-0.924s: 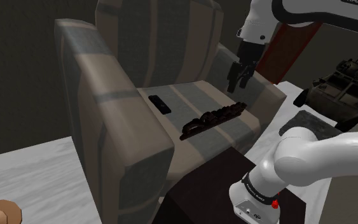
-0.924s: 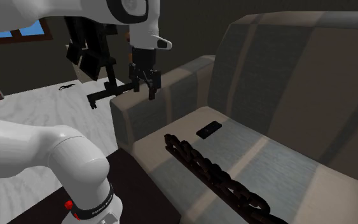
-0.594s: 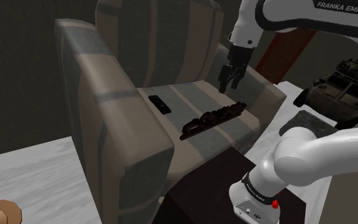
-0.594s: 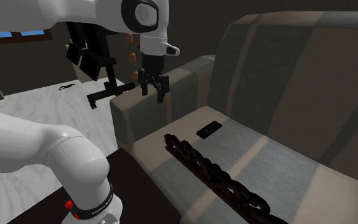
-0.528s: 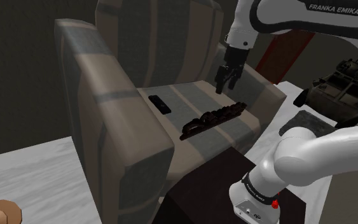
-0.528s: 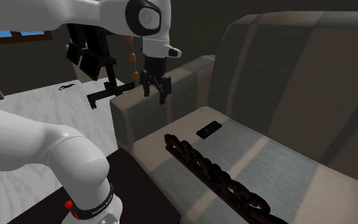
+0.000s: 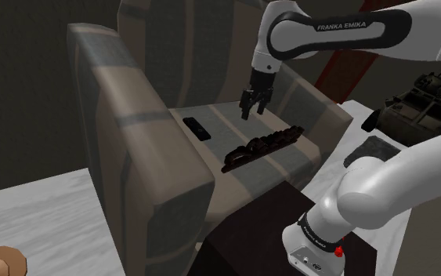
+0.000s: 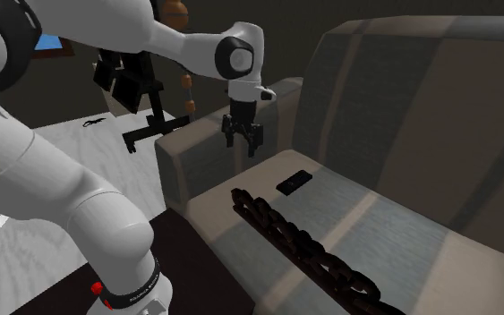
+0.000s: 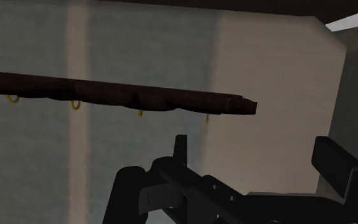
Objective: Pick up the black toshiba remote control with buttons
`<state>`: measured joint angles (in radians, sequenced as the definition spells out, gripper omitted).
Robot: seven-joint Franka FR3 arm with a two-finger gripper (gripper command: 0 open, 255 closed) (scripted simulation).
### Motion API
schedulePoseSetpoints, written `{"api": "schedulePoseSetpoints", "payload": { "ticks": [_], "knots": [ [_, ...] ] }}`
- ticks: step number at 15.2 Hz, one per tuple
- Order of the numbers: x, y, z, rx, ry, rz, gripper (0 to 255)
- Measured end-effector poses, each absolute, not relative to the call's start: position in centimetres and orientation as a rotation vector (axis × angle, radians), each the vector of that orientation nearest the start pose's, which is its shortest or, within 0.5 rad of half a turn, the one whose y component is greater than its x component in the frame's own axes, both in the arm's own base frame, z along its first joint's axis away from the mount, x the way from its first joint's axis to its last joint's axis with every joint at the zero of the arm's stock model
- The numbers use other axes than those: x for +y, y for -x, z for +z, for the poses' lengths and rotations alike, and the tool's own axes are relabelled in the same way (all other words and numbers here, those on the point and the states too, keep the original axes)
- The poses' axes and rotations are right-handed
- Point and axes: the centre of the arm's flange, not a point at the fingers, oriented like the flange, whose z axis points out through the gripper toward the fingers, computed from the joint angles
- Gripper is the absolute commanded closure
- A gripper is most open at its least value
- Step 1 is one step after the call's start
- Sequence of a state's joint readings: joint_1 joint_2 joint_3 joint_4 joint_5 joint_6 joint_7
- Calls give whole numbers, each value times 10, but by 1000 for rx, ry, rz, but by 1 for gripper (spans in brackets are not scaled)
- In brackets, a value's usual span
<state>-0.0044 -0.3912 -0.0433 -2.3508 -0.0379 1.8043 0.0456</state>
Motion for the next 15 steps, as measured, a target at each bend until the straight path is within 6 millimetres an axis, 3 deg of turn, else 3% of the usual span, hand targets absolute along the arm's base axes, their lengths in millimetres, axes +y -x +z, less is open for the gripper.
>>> {"api": "schedulePoseSetpoints", "payload": {
  "ticks": [15],
  "knots": [
    [-55, -563, 342, 108, 3169, 218, 0]
  ]
}}
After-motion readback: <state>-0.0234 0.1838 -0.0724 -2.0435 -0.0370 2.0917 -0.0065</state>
